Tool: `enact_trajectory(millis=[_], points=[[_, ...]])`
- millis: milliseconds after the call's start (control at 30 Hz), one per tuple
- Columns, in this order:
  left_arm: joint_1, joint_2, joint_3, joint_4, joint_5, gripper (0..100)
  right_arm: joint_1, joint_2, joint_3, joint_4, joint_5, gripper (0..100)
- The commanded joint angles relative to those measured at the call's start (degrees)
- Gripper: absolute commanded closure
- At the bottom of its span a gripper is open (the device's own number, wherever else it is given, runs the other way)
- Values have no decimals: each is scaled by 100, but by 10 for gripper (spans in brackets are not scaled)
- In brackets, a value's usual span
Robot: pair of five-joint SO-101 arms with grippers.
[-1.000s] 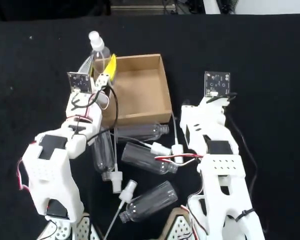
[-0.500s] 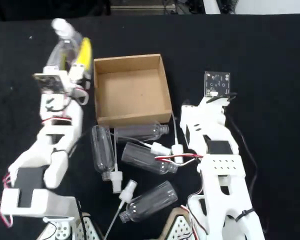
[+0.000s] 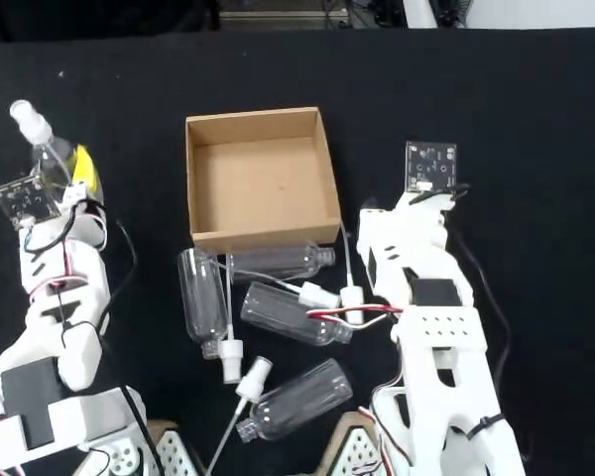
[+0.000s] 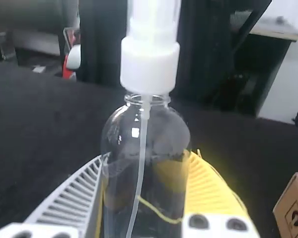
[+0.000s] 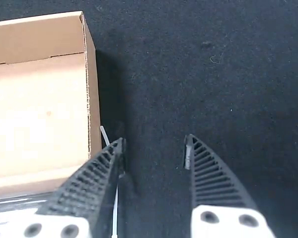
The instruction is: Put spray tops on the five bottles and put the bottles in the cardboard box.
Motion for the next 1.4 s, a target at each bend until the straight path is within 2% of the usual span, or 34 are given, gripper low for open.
enact_trajectory(millis=[0, 400, 667, 900, 1067, 1367], points=[[-75, -273, -13, 44, -70, 970, 105, -189, -48, -167, 18, 821], [-391, 1363, -901, -35, -35, 970, 114, -189, -48, -167, 18, 819], [-426, 2207, -620, -2400, -79, 970, 123, -198, -48, -167, 18, 819], [-435, 3429, -892, -3349, -88, 970, 123, -198, -48, -167, 18, 819], [-418, 4149, -963, -4475, -88, 970, 123, -198, -48, -167, 18, 819], [-505, 4325, -963, -4501, -88, 970, 123, -198, -48, -167, 18, 819]])
